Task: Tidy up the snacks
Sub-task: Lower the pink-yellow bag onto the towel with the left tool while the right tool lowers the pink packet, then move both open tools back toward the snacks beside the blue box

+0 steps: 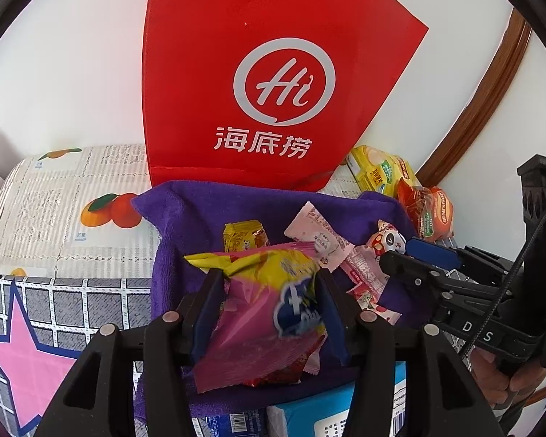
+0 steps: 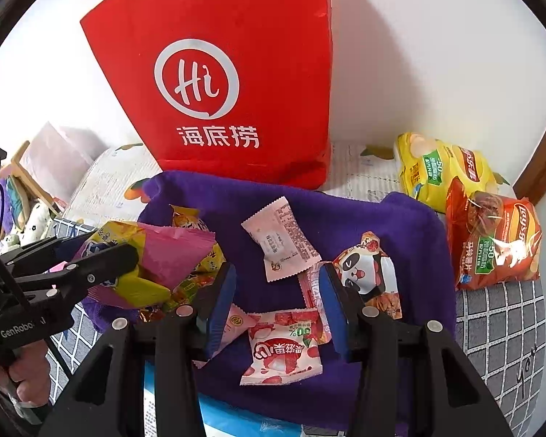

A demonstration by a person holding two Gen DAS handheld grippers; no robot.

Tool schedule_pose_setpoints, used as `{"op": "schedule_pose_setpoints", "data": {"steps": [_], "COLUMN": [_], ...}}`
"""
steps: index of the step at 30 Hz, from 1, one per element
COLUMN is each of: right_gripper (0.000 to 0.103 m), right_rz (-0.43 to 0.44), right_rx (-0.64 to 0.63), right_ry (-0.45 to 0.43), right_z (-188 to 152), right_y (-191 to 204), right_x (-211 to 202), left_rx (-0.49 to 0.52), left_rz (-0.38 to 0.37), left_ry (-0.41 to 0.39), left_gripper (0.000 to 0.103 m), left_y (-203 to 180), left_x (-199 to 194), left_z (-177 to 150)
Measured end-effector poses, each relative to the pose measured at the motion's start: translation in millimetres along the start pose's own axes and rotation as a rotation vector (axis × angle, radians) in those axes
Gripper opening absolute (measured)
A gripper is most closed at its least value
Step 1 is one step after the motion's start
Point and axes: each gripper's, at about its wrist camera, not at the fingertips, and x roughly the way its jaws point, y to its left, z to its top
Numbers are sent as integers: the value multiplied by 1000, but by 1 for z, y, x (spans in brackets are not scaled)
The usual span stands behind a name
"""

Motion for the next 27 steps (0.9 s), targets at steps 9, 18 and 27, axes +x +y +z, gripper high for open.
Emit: {"op": "schedule_pose_setpoints", "data": {"steps": [9,18,27], "right_gripper": [47,51,54], "right_rz": [6,13,-1], "right_rx": [-11,-3,-5], "right_ry": [-11,-24,-60], "right_z": [-2,-2,0], "right_y": [5,8,9], "right_x": [-5,-17,-36], "left_rx": [10,-20,-21], "left_rz": [5,-5,-67], "left_ry": [-35,-87,-75], "left_gripper": [68,80,82], "left_y": [-7,-5,-9], "left_x": [-10,-27,-33], "left_z": [2,7,8]}}
